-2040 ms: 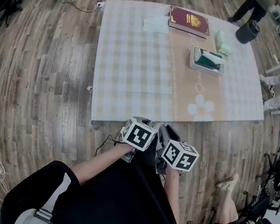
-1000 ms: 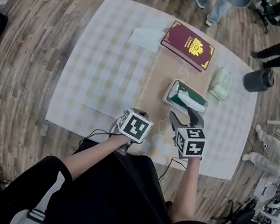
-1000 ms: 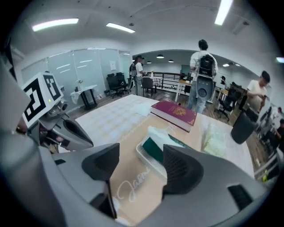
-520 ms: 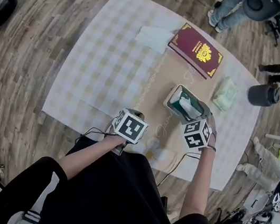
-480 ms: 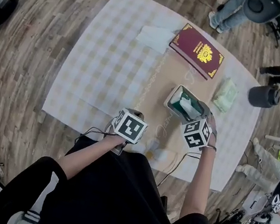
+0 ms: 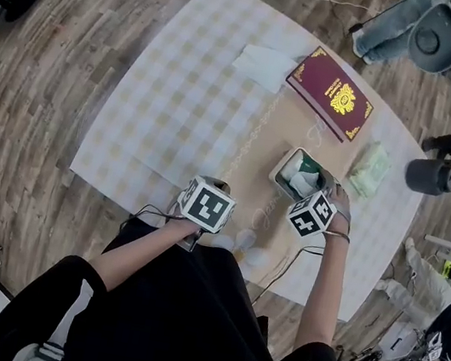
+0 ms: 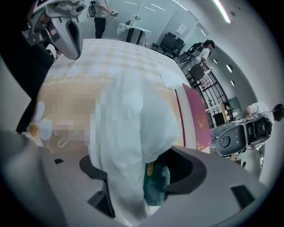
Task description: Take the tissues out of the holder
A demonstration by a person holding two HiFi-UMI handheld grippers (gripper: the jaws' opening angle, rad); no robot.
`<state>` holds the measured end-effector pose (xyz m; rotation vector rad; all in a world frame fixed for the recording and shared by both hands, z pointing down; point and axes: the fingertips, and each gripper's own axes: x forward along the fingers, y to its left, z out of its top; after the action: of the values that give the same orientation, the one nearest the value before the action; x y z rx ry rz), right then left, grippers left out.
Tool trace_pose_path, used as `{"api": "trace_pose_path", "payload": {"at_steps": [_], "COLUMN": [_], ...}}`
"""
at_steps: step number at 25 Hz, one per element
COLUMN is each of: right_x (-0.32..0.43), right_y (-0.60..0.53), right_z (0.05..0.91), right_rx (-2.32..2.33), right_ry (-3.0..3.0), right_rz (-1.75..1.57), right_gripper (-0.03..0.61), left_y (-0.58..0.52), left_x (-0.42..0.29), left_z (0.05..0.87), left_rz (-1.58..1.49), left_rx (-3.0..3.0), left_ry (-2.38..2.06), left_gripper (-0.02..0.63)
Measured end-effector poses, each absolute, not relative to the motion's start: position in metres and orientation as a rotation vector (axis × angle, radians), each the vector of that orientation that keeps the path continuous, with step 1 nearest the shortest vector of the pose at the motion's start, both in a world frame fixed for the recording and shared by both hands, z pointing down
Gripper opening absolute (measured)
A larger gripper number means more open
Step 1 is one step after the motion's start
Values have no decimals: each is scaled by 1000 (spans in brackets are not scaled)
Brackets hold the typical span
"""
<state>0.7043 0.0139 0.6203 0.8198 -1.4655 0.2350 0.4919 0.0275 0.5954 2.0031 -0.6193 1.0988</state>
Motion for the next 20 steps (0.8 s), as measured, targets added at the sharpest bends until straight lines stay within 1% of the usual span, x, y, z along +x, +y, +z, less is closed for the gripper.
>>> {"api": "trace_pose_path", "payload": {"at_steps": [5,9,13,20], "right_x": [706,700,699,697], "right_y": [11,21,23,26], "right_z": [621,618,613,588], "right_rx": [813,841,874,953], "right_ry": [-1432,-1420,-1411,-1387], "right_rz": [225,221,220,226], "right_gripper": [342,279,245,235], "left_y": [24,32,30,28], "left_x": [490,481,476,468], "left_z": [602,608,607,603], "left_rz": [1098,1102,1098,1093], "left_rx": [1988,1984,1988,2016], "left_ry": [-621,-615,-610,-594], "left_gripper": [0,0,0,0]}}
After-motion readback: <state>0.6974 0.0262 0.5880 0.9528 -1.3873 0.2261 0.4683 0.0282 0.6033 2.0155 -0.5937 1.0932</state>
